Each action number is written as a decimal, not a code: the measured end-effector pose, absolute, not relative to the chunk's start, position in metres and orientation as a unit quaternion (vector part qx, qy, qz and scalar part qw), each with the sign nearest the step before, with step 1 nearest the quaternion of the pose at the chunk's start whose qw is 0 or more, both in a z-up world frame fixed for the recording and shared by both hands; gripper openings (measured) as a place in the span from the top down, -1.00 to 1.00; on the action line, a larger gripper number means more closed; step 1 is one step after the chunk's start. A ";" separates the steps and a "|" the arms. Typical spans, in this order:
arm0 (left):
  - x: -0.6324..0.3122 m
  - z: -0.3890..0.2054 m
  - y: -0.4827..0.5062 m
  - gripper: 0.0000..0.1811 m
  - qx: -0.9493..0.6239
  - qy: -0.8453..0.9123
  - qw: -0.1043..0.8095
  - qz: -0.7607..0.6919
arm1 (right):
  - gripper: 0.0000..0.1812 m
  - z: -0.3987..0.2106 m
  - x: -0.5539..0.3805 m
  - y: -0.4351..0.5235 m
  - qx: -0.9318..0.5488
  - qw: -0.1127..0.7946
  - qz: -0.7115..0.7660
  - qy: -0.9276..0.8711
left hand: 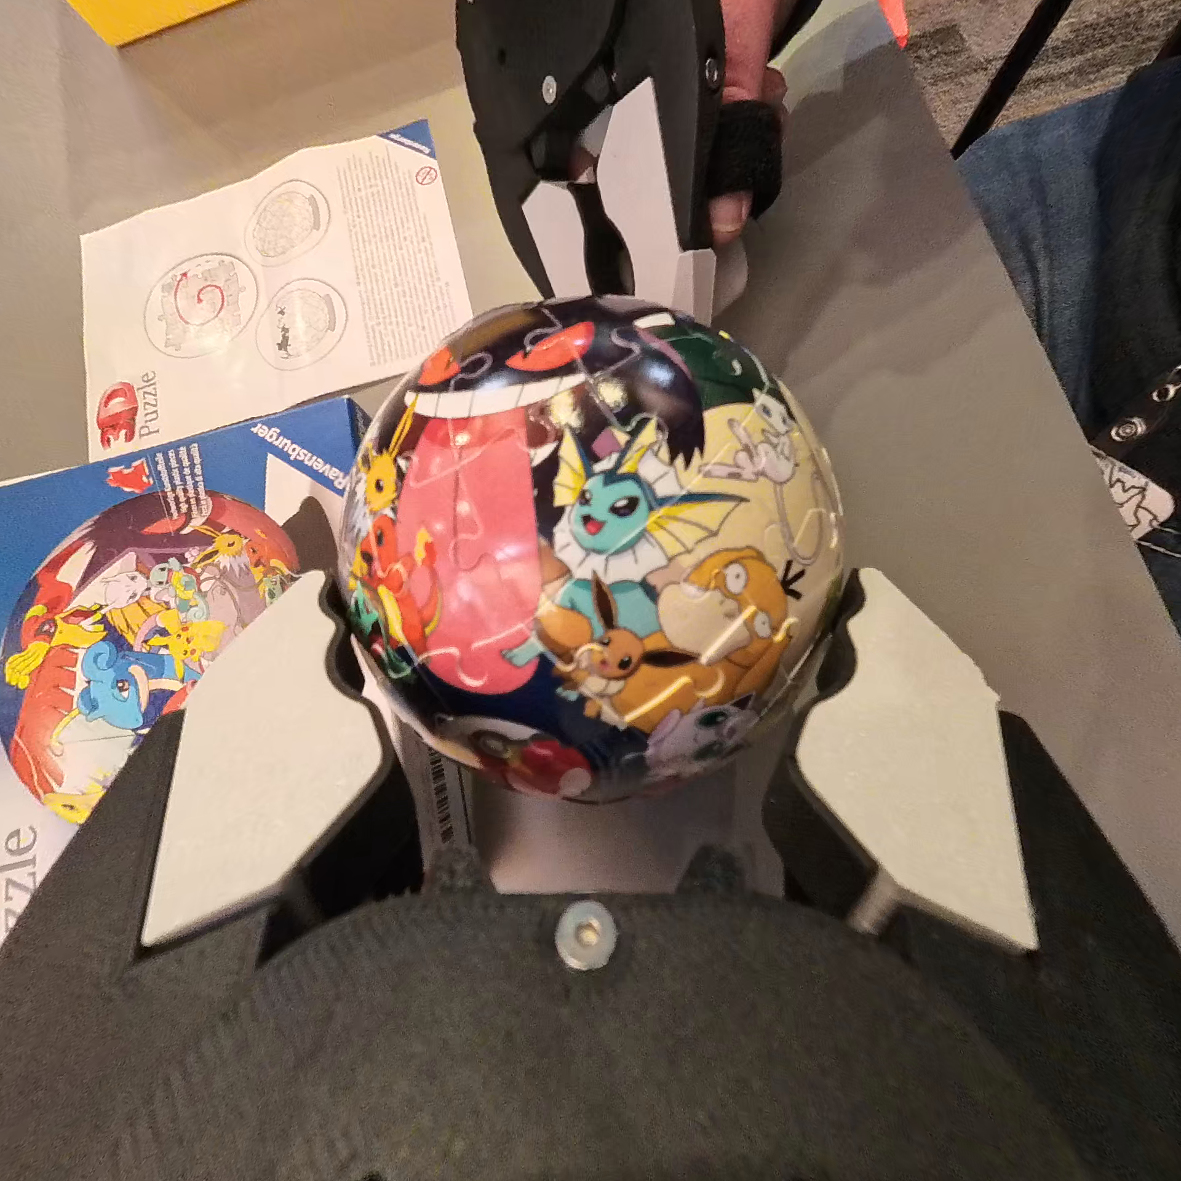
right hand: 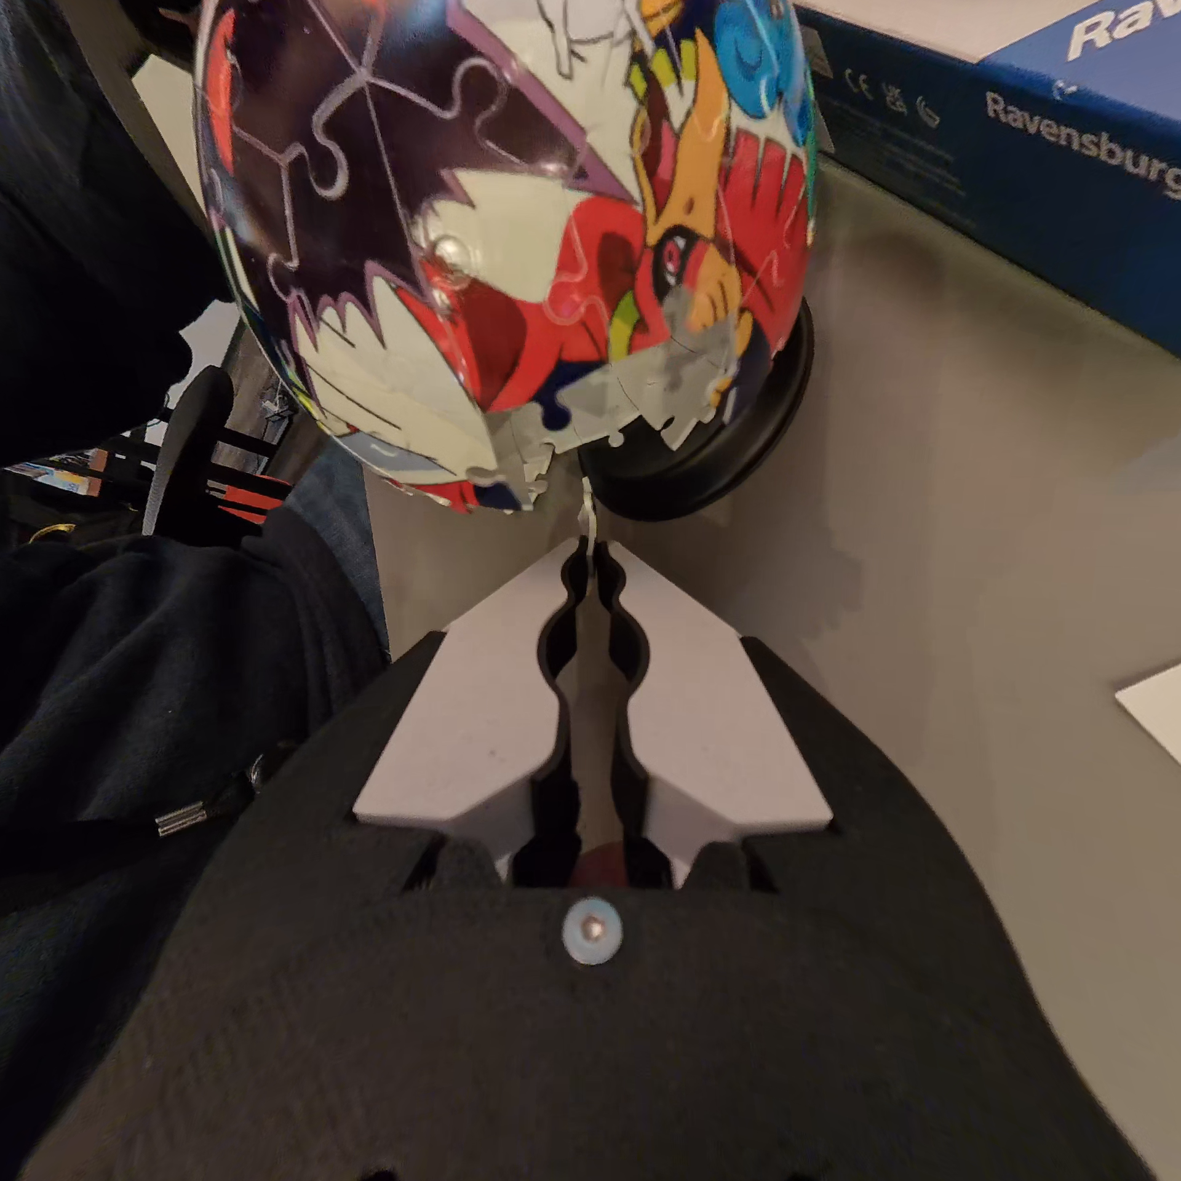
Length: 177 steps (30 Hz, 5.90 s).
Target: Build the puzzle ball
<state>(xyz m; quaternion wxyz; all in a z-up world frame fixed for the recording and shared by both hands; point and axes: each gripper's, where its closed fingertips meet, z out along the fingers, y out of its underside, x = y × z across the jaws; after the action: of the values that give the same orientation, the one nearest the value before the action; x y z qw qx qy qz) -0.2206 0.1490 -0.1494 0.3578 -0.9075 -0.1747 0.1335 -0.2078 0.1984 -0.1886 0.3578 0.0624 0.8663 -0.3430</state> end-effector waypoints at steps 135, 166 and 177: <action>-0.215 -0.144 0.119 -0.50 -0.881 -0.174 0.351 0.264 | -0.01 -0.174 -0.209 0.207 -0.288 0.239 -0.428 0.823; -0.114 -0.215 0.022 0.85 -0.900 -0.328 0.238 0.160 | 0.47 -0.156 -0.175 0.230 -0.219 0.186 -0.422 0.860; -0.124 -0.210 0.030 0.96 -0.892 -0.325 0.244 0.196 | 0.50 -0.153 -0.182 0.238 -0.206 0.200 -0.438 0.852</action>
<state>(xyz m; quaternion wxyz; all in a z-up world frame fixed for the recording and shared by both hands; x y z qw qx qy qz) -0.1242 0.0303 -0.2104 0.2439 -0.8925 -0.3252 0.1956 -0.1816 0.2379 -0.1526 0.1999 -0.2065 0.8517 -0.4381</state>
